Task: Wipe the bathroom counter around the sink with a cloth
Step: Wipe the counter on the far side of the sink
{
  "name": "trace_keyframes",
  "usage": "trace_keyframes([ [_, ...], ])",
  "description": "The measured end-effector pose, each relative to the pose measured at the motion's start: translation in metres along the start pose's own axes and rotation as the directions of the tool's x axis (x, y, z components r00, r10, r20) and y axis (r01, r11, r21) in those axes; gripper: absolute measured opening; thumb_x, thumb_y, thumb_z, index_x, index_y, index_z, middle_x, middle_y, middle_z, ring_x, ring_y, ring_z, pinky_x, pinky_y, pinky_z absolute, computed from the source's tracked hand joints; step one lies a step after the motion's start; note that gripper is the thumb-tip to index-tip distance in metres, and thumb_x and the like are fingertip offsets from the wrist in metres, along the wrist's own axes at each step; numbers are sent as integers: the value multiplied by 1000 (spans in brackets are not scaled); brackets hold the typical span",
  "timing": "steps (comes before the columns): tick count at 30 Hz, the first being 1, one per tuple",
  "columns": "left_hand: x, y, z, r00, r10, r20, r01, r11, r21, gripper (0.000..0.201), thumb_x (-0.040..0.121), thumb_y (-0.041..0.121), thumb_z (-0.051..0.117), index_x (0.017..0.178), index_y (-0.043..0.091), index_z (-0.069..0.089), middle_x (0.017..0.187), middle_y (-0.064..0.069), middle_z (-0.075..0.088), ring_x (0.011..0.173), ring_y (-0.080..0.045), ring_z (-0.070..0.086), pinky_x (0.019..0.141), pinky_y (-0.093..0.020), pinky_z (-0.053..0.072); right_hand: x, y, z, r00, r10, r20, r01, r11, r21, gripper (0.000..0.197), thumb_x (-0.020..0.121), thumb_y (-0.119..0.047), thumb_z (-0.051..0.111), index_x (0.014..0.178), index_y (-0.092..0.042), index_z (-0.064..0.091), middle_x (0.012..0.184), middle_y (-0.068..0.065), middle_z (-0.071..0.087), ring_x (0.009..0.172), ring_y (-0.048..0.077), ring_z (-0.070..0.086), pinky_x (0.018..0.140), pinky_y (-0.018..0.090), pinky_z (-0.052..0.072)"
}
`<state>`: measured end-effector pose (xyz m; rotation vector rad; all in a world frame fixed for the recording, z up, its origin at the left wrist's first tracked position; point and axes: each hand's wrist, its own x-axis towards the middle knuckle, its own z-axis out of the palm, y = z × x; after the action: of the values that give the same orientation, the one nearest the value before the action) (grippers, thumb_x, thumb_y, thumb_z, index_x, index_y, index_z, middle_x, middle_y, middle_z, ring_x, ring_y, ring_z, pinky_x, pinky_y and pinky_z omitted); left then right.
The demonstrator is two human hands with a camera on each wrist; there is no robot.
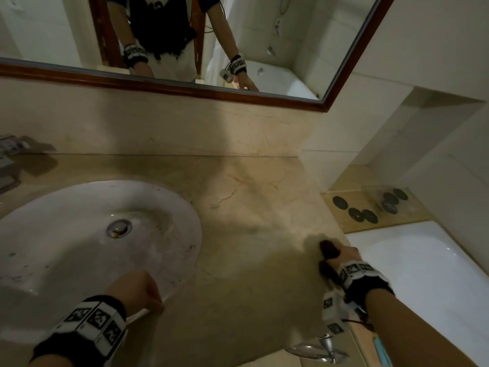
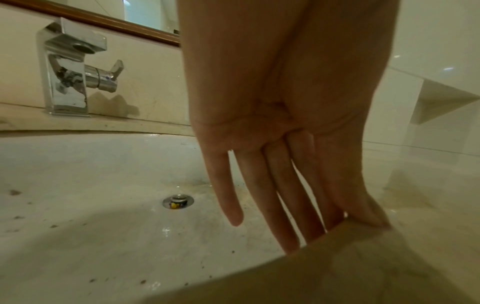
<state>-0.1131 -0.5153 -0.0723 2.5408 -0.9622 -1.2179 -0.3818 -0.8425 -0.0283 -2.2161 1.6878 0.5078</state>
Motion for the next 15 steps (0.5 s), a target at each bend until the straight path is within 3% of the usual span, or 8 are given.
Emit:
trace_keyframes([
  [3,0,0,1,1000,5,-13,-5,1000,-30,6,79,26,74,79,19,75,62,17,57,60,6,52,61,-8,40,-7,-43,2,998,-54,16,53,997,53,62,81,-37,64,137,-32,38,130,16,37,112,41,47,98,44,45],
  [5,1,0,2,1000,-4,-12,4,999,-45,8,78,26,75,80,18,76,65,14,61,61,4,54,63,-9,41,-13,-73,5,989,-139,38,138,989,46,62,82,-32,64,138,-31,38,132,16,34,114,43,45,100,44,44],
  [8,1,0,2,999,-43,-6,42,998,-49,19,77,26,76,90,13,77,87,0,74,72,-6,60,73,-15,43,-20,-119,15,963,-269,21,268,963,34,60,84,-25,64,139,-28,40,139,16,33,122,41,43,104,38,42],
  [10,2,2,2,998,-60,0,60,997,-47,20,77,24,76,92,11,77,97,-3,75,77,-8,60,75,-18,46,-22,-153,27,928,-370,36,371,929,-8,61,84,-20,63,139,-25,39,144,16,34,129,37,37,108,36,36],
  [12,3,5,1,997,-74,10,74,997,-35,21,77,24,76,93,11,77,96,-3,74,80,-9,63,80,-20,49,-31,-187,36,894,-441,74,445,894,-47,65,84,-19,63,142,-22,35,148,16,31,135,35,30,112,38,31],
  [15,3,8,2,993,-115,14,115,993,-10,23,77,24,75,96,11,76,99,-3,74,95,-14,68,84,-22,50,-51,-233,52,822,-551,146,562,826,-50,55,86,-18,60,138,-18,42,144,17,34,131,36,33,111,43,30],
])
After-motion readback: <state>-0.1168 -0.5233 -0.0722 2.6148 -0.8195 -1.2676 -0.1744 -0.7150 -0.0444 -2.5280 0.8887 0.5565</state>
